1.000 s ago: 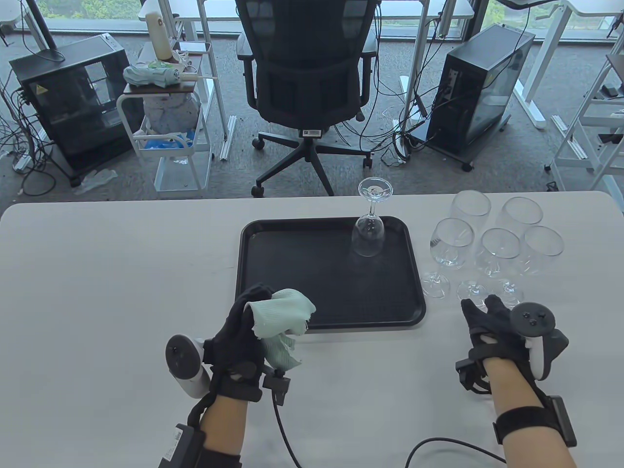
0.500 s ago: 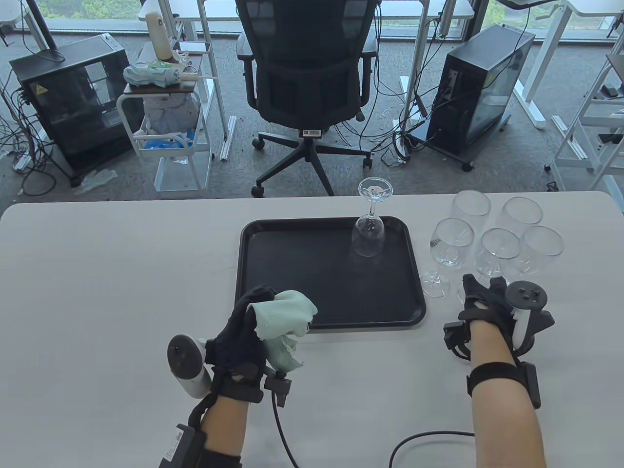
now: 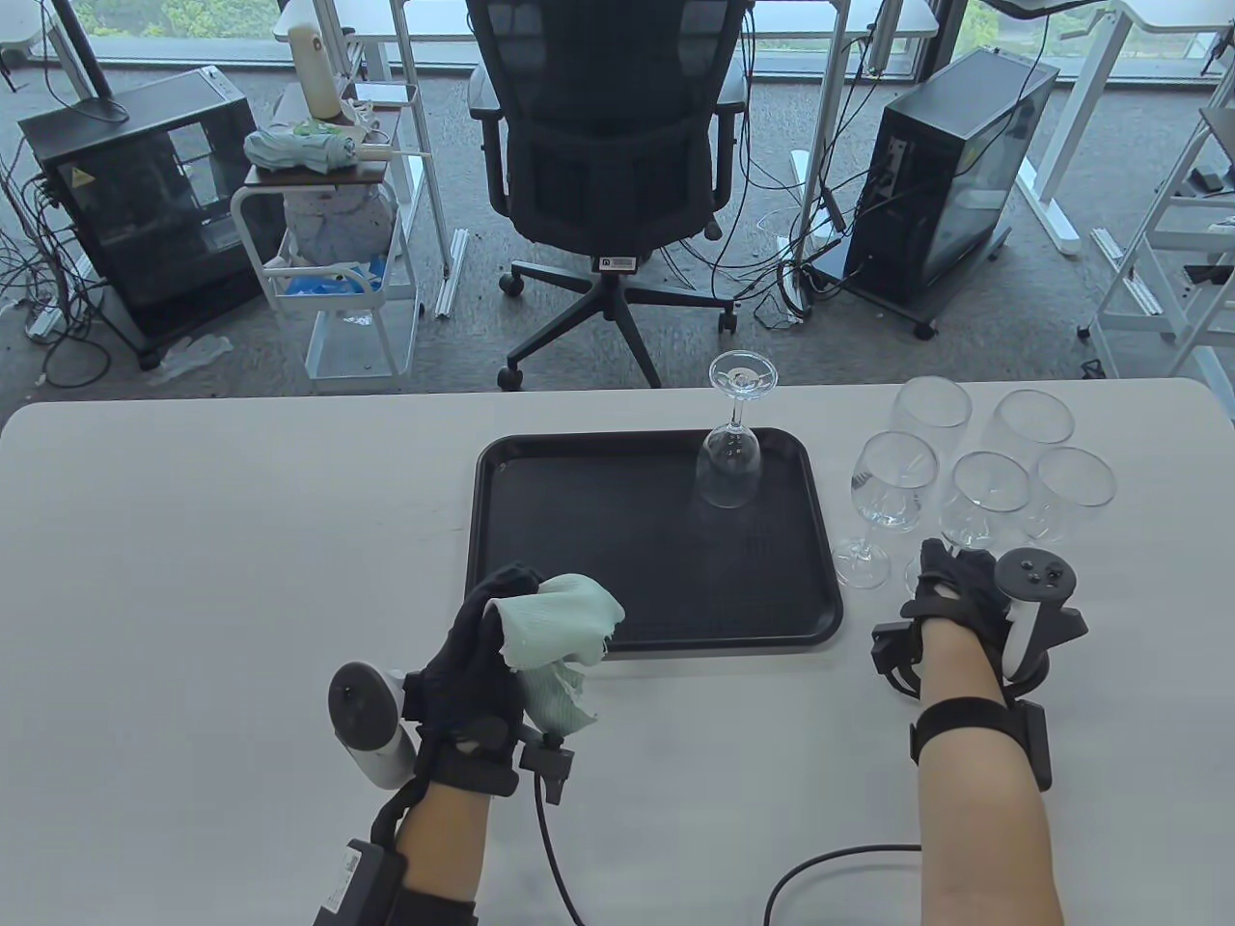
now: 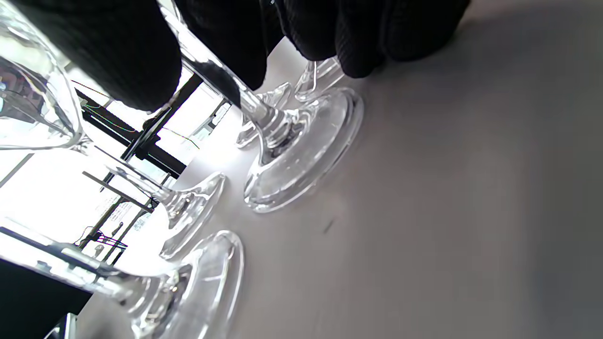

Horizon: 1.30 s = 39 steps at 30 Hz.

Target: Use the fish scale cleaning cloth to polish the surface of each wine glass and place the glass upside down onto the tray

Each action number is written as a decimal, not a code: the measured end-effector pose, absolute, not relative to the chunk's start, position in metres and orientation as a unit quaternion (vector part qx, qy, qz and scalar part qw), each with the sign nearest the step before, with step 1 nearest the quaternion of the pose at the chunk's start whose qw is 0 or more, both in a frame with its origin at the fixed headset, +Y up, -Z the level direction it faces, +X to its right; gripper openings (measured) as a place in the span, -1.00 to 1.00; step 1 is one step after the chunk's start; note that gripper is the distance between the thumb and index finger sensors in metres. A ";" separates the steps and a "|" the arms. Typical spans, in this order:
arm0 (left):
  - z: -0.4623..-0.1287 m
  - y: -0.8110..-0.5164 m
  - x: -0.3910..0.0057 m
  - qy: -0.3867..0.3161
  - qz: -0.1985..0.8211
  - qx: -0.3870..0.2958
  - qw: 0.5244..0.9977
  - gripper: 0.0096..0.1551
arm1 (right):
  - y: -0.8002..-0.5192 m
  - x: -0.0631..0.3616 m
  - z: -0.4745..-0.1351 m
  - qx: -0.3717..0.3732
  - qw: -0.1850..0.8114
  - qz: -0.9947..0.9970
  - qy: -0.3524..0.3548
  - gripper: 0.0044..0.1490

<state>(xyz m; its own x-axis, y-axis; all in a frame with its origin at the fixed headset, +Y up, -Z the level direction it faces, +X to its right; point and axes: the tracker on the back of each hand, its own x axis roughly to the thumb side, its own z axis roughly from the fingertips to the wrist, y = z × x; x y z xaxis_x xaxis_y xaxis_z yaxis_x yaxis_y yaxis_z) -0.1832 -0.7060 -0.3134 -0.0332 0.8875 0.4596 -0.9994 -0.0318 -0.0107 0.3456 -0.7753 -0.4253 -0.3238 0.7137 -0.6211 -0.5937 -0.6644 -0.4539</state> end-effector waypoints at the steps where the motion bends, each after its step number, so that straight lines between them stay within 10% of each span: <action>1: -0.313 -0.706 -0.183 -0.168 0.698 0.166 0.676 -0.41 | -0.776 0.346 -0.425 -0.420 0.406 0.809 -0.073 -0.32; 18: -0.313 -0.706 -0.184 -0.165 0.706 0.165 0.669 -0.41 | -0.755 0.342 -0.356 -0.254 0.460 0.848 -0.062 -0.45; 29: -0.312 -0.708 -0.181 -0.164 0.705 0.160 0.672 -0.41 | -0.703 0.209 -0.302 0.205 -0.016 0.945 -0.256 -0.36; 39: -0.308 -0.700 -0.172 -0.191 0.677 0.163 0.692 -0.40 | -0.690 0.129 -0.297 0.215 -0.023 0.938 -0.270 -0.36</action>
<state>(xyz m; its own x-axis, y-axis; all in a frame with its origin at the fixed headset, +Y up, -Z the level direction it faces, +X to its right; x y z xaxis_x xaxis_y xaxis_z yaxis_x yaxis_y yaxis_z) -0.1717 -0.7004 -0.3085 0.0116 0.8742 0.4854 -0.9990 0.0313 -0.0326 0.1287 -0.6896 -0.2969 -0.9068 -0.1596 0.3901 -0.0718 -0.8536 -0.5160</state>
